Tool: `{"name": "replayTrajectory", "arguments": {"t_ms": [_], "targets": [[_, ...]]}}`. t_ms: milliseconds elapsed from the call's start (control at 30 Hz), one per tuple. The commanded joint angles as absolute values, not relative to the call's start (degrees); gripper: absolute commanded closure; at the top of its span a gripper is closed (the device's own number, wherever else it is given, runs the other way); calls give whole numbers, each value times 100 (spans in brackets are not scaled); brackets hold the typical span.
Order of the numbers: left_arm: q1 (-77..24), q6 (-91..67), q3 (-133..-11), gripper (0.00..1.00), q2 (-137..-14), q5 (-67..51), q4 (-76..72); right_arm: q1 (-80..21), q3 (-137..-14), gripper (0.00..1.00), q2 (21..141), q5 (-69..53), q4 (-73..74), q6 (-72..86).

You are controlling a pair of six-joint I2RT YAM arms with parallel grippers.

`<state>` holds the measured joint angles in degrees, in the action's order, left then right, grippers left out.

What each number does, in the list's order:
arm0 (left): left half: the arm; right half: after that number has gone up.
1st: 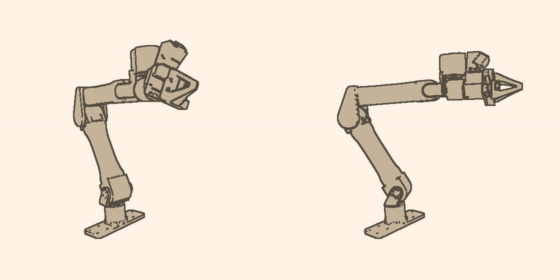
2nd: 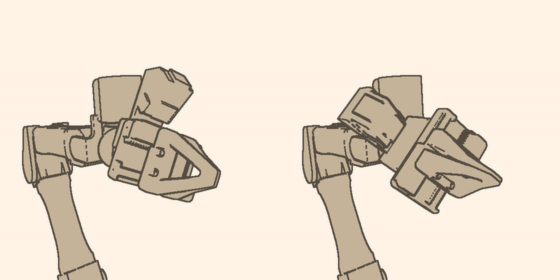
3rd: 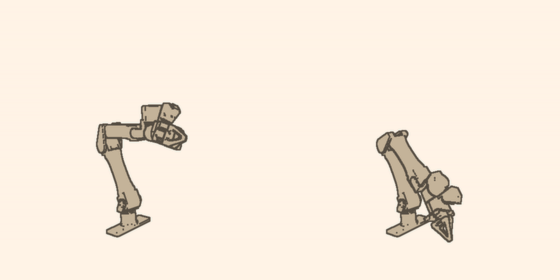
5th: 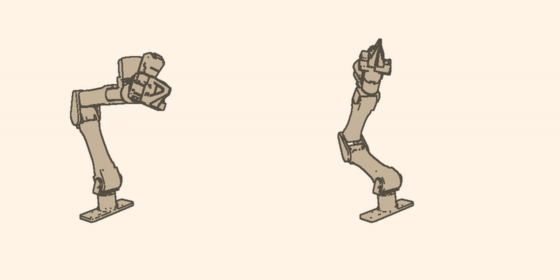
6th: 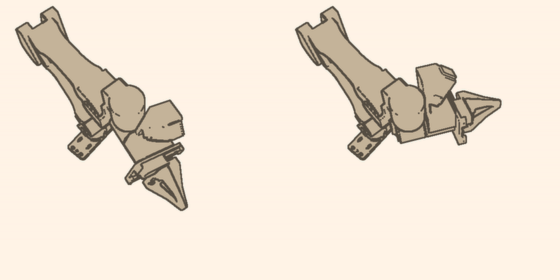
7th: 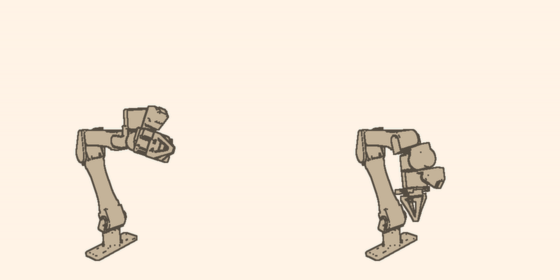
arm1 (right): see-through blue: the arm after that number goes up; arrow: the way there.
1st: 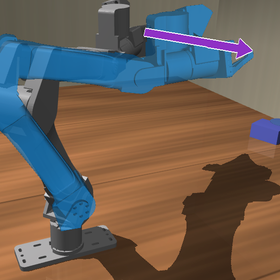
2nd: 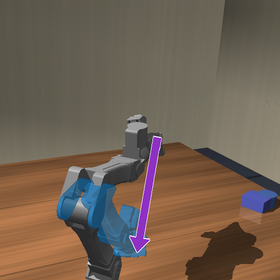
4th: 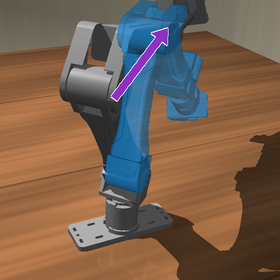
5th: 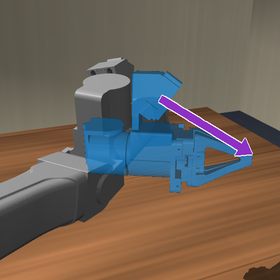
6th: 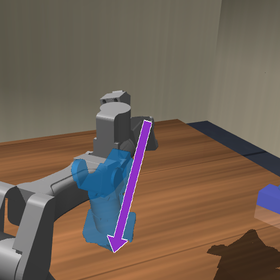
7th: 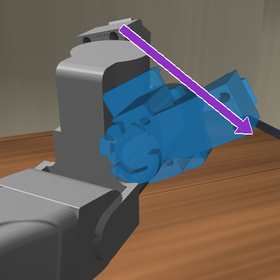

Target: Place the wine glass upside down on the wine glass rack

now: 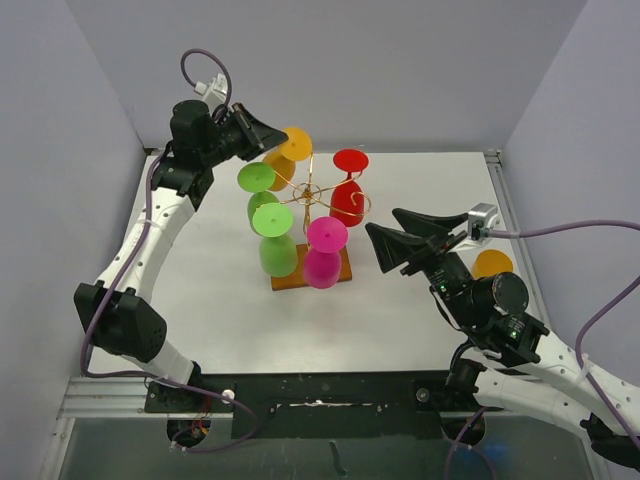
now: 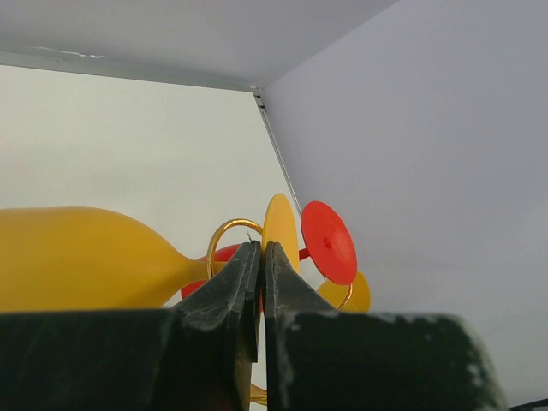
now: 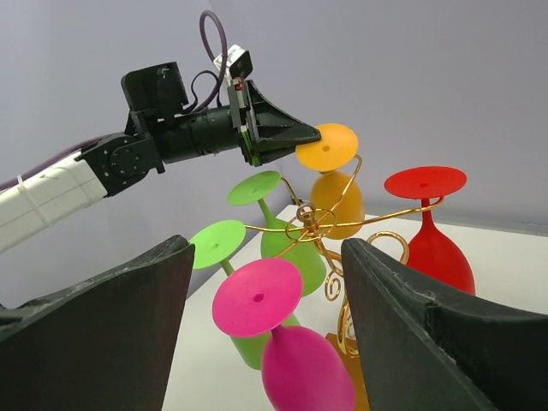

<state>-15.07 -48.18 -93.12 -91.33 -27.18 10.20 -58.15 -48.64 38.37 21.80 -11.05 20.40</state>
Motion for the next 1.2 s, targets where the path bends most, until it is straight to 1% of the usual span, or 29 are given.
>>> {"name": "replayTrajectory", "arguments": {"t_ms": [0,100,300,533,733,967,1167], "targets": [[-1417,-4591,-9375,99,-8759,-2514,778,-5798,-4793,30,3711,2121,-1595,2057],[-1420,-4548,-9319,97,-8730,-2485,842,-5796,-4790,30,3709,2127,-1582,2060],[-1418,-4471,-9223,97,-8688,-2485,927,-5796,-4764,30,3683,2147,-1590,2074],[-1416,-4294,-9264,87,-8698,-2245,1227,-5800,-4730,29,3665,2171,-1600,2092],[-1423,-4079,-9482,84,-8779,-2107,1586,-5799,-4724,29,3664,2196,-1600,2109],[-1424,-3820,-9782,74,-8807,-1841,1899,-5793,-4829,29,3745,2312,-1345,2120],[-1424,-3517,-10132,65,-8692,-1678,2049,-5801,-5100,29,3937,2860,-635,2186]]}}
